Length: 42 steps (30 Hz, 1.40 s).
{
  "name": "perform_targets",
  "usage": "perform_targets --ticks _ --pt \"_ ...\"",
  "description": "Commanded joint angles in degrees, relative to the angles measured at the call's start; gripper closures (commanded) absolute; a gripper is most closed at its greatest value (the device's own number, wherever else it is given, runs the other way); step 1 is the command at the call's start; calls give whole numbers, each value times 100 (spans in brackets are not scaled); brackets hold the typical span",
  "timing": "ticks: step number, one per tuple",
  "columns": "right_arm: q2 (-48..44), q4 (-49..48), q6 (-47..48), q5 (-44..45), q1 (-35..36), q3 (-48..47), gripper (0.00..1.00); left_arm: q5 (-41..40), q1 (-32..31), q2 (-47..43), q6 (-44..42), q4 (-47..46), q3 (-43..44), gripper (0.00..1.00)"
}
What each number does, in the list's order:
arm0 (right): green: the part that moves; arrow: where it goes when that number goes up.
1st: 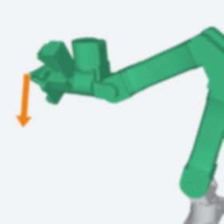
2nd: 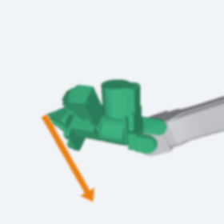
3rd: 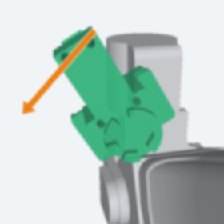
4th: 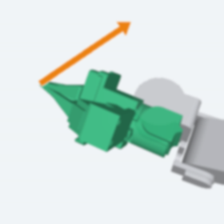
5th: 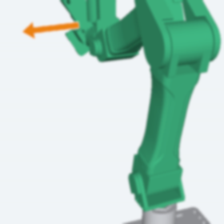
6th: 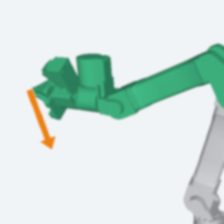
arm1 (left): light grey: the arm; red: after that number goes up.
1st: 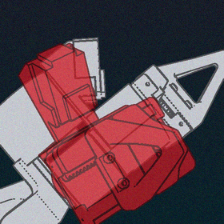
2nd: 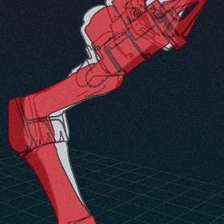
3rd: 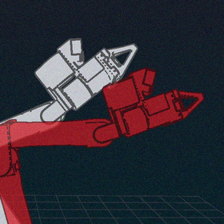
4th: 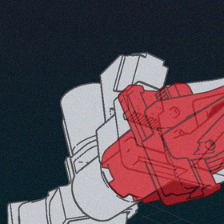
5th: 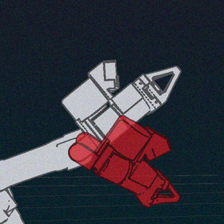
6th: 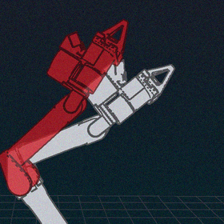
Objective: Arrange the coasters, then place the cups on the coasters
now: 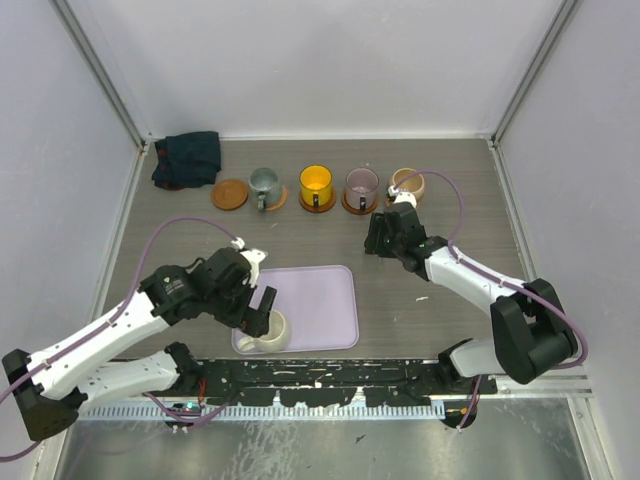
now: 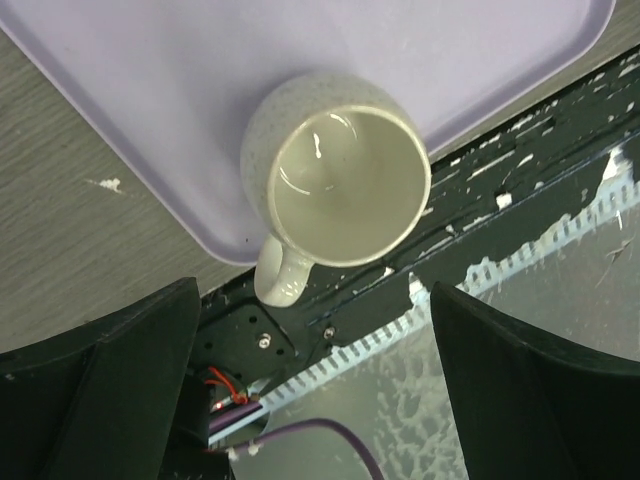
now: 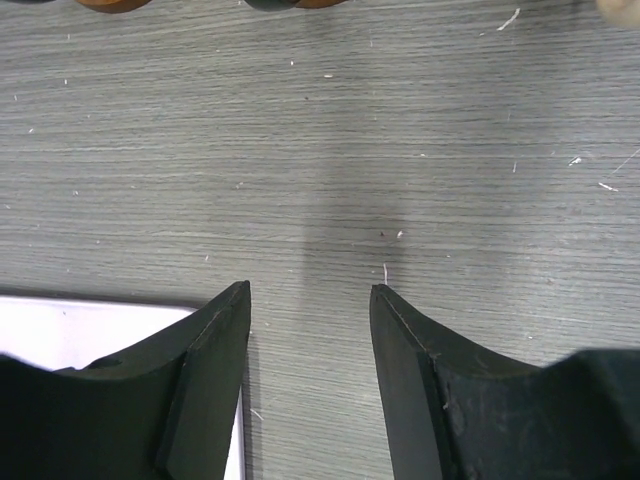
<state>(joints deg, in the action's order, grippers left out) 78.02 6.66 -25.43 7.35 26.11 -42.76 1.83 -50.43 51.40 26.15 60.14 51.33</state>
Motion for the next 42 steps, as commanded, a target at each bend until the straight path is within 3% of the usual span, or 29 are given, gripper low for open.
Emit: perform_targets --ticks 1,9,18,30,42 --pt "-7 -309 30 -113 -24 -193 44 -141 -330 192 275 559 355 2" --pt "45 -480 -32 -350 -23 -48 47 -485 -705 609 680 511 -2 3" --pt "38 -515 -76 -428 -27 82 48 -796 -731 420 1056 87 -576 6" --pt "73 -551 -187 -531 -22 150 49 -690 -736 167 1110 -607 -1227 27" --pt "106 -606 -249 -558 -19 248 50 -461 -780 32 989 -1187 -1475 36"
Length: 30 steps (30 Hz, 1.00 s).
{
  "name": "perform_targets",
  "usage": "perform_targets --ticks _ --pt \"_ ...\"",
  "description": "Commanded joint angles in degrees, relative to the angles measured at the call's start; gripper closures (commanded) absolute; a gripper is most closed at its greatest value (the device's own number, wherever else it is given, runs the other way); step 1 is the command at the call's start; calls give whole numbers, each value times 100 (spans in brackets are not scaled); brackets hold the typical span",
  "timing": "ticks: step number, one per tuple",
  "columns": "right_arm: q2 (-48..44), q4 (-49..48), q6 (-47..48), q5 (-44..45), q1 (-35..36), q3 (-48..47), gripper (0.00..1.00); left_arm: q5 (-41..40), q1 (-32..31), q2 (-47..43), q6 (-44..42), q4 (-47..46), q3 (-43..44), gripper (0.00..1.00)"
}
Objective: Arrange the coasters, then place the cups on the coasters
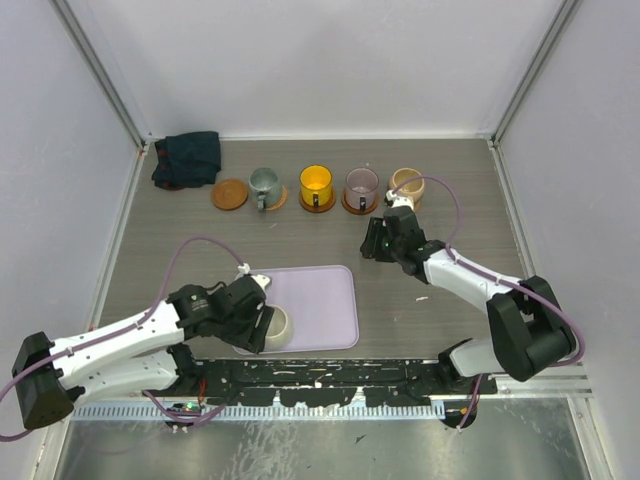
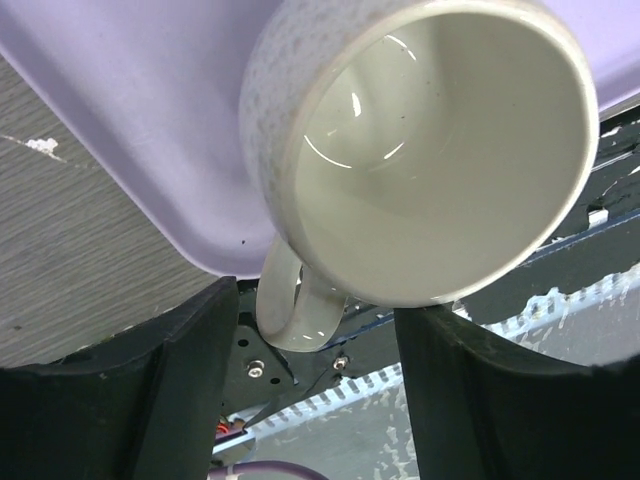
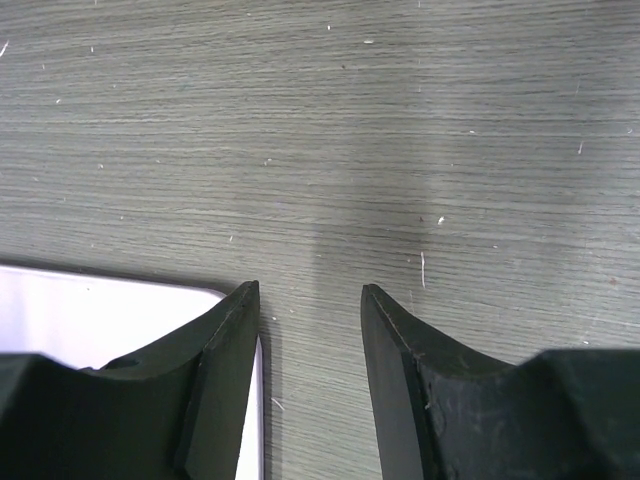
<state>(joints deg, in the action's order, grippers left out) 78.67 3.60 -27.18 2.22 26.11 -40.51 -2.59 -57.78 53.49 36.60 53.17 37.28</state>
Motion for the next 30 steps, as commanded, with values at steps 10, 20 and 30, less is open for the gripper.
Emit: perform_targets --ticks 10,20,30 --pt "53 -346 -94 -70 -26 90 50 -157 -40 -273 -22 -862 -370 61" --pt "26 -367 -112 -81 -26 157 51 -348 -82 -339 -4 -1182 -550 99" --pt "25 -523 -60 -178 -17 220 53 -908 -239 -476 -454 -1423 -203 100"
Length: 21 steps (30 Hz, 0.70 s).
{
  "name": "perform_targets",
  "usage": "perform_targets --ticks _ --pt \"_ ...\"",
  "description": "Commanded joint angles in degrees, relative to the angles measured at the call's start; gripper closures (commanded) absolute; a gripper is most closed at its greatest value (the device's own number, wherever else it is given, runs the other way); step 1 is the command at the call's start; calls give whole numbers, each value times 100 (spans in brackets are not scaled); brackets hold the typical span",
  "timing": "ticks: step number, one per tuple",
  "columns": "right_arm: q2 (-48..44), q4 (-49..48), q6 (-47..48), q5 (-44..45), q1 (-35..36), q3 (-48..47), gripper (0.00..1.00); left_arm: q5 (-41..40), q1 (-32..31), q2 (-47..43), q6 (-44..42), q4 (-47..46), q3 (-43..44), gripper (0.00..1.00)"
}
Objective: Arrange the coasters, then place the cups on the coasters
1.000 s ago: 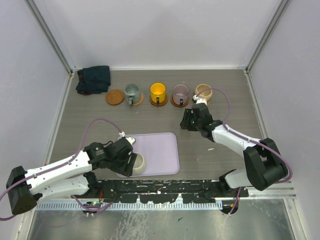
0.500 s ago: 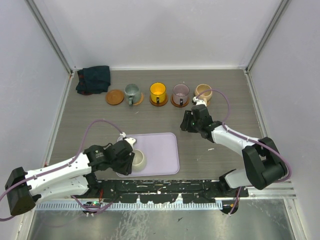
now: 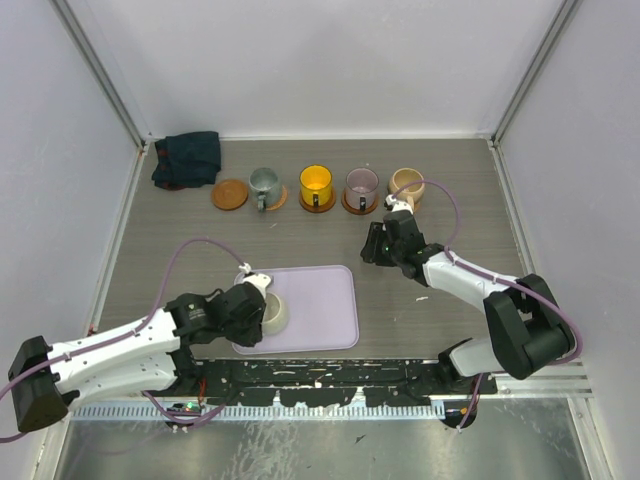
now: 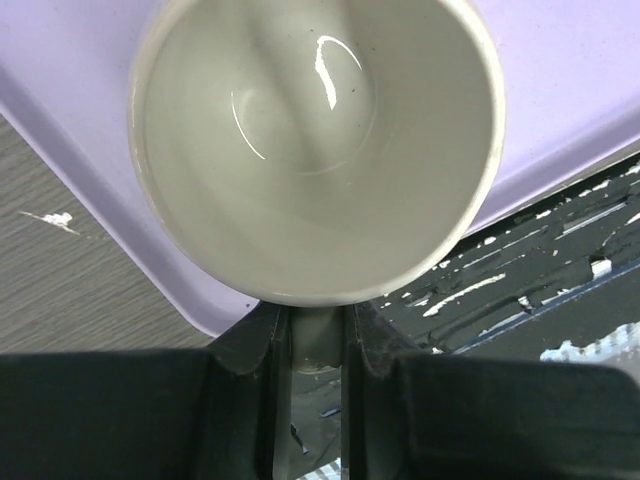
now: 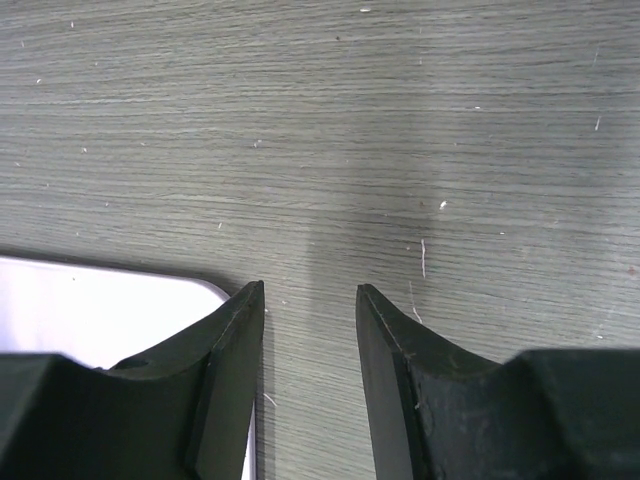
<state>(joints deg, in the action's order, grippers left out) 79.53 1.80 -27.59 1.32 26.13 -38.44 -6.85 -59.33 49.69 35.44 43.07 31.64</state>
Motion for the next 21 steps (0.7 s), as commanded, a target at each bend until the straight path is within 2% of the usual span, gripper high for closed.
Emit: perform_targets --ticks 1,14,17,21 --pt "-58 -366 1 -110 -15 24 54 -577 -93 -72 -425 -428 447 100" --pt "16 -723 264 -275 -17 75 55 -1807 26 610 -1294 -544 1405 100" --pt "80 -878 364 -472 -11 61 55 -1760 412 668 -1435 -644 1395 100" --pt "243 -1017 539 -650 90 -81 55 -1509 1299 617 -1757 -1043 1319 100"
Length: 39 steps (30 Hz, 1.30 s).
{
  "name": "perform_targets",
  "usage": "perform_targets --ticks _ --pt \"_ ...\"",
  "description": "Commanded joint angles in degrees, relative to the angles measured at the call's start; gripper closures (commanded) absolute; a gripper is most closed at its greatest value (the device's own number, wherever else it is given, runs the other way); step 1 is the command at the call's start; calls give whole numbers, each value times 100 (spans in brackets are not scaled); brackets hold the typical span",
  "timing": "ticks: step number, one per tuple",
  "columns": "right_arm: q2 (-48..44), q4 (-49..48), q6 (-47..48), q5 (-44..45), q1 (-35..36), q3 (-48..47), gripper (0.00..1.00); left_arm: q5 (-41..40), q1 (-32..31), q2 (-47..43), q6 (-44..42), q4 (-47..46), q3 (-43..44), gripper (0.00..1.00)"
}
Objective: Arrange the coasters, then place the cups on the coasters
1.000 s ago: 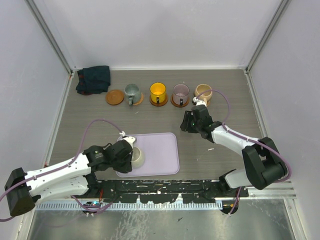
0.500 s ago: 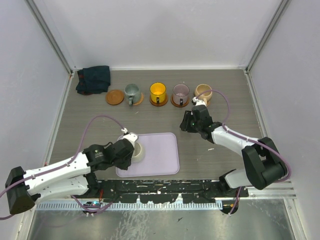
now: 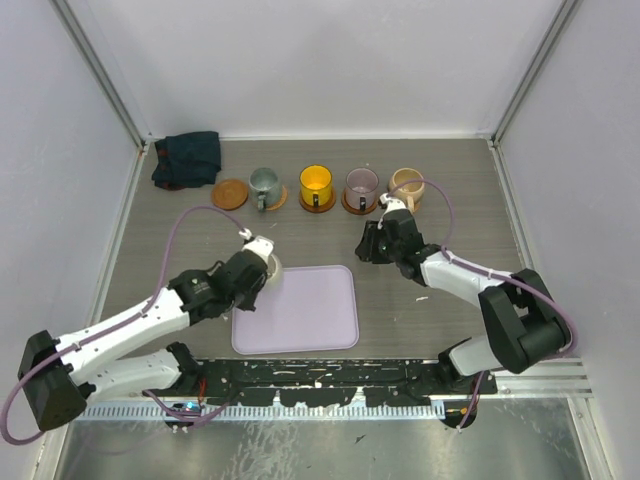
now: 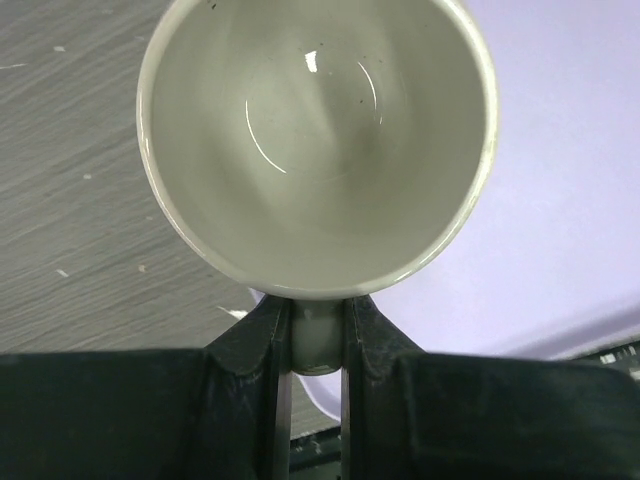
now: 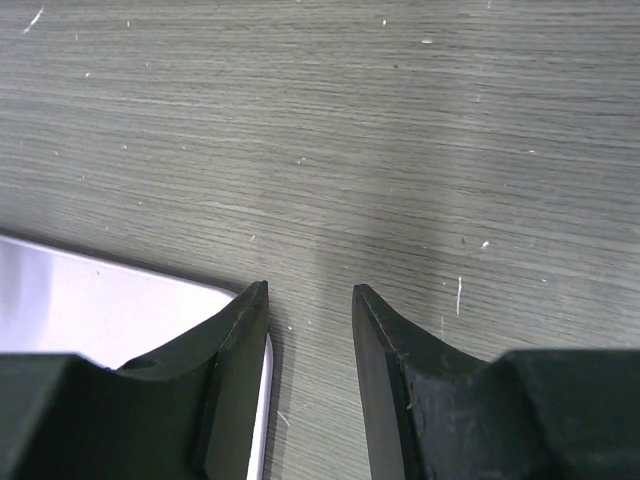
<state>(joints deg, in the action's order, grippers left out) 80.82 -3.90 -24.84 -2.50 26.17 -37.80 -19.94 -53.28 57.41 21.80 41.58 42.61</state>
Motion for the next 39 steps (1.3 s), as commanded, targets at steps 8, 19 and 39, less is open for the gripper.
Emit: perform_targets --ticks 8,19,39 --pt "801 -528 534 -144 594 -672 54 773 2497 386 -1014 -1631 640 100" --pt "1552 -190 1043 267 882 -1513 54 1554 3928 2135 -1424 -1734 2087 100" --pt "2521 415 1503 367 1472 -2430 55 2522 4932 4751 -1819 -1393 4702 100"
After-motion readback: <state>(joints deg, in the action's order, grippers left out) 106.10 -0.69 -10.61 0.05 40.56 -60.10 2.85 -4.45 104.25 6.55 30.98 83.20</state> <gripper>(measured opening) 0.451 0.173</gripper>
